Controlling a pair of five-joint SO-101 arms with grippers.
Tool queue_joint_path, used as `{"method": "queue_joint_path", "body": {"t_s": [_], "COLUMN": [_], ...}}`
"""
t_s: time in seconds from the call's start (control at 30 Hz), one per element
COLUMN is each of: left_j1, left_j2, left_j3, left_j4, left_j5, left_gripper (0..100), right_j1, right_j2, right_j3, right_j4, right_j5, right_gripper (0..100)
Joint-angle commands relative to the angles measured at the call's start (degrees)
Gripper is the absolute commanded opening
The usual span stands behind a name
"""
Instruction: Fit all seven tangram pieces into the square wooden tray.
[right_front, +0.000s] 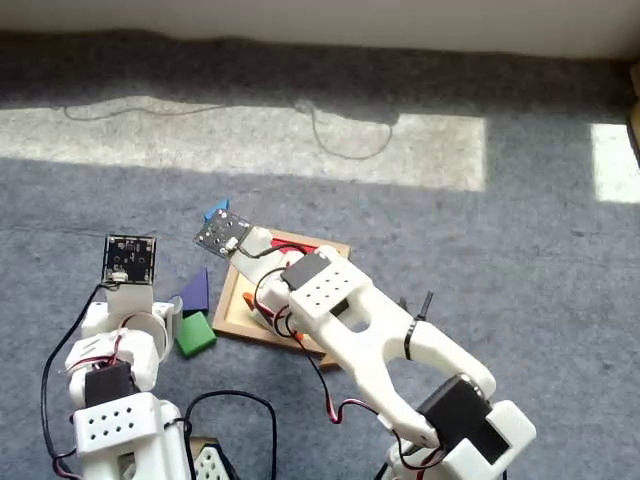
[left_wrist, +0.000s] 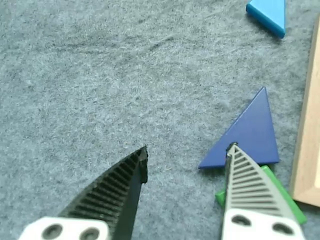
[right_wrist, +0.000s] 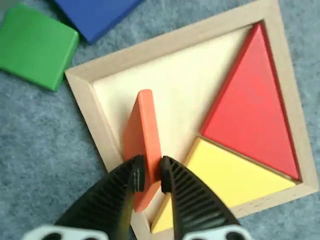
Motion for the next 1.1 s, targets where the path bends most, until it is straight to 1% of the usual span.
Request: {"method": "queue_joint_path", "body": {"t_s": [0.0,0.2,0.27,0.37,0.43,0.57,0.67,0.8,0.93,1.07], "left_j1": [-0.7,-0.7,-0.7,-0.6,-0.6,-0.6,-0.6,-0.6,-0.6,-0.6], "left_j2": [-0.7,-0.7,-0.7,-0.7,-0.7,-0.7,-0.7,-0.7,-0.7,-0.7], "left_j3": [-0.3,-0.2,-0.2,-0.2,-0.2,-0.2,-0.2,-0.2,-0.2,-0.2], "left_j4": [-1.1,-1.1,-1.1,-1.1,-1.1,-1.1,-1.1,-1.1,-1.1,-1.2], "left_j5": [0.4,0.4,0.4,0.4,0.4,0.4,0.4,0.4,0.4,0.4], "left_gripper": [26,26,26,26,26,26,26,26,26,26], "right_j1": [1.5,2.6,3.7,5.3,5.2,5.1,5.0,2.2,0.0,0.3], "right_j2": [0.0,-0.1,-0.1,-0.5,-0.4,-0.5,-0.5,-0.5,0.0,0.1], "right_j3": [0.3,0.4,0.0,-0.2,-1.2,-1.8,-1.8,-1.9,-1.9,-1.5], "right_j4": [-0.5,0.1,2.6,4.8,5.1,5.1,4.6,4.5,4.4,0.0], "right_j5": [1.1,1.0,0.7,0.7,0.7,0.7,0.7,0.6,0.6,0.6], "right_gripper": [0.6,1.0,5.5,16.0,18.6,17.0,13.9,9.2,8.4,8.3]}}
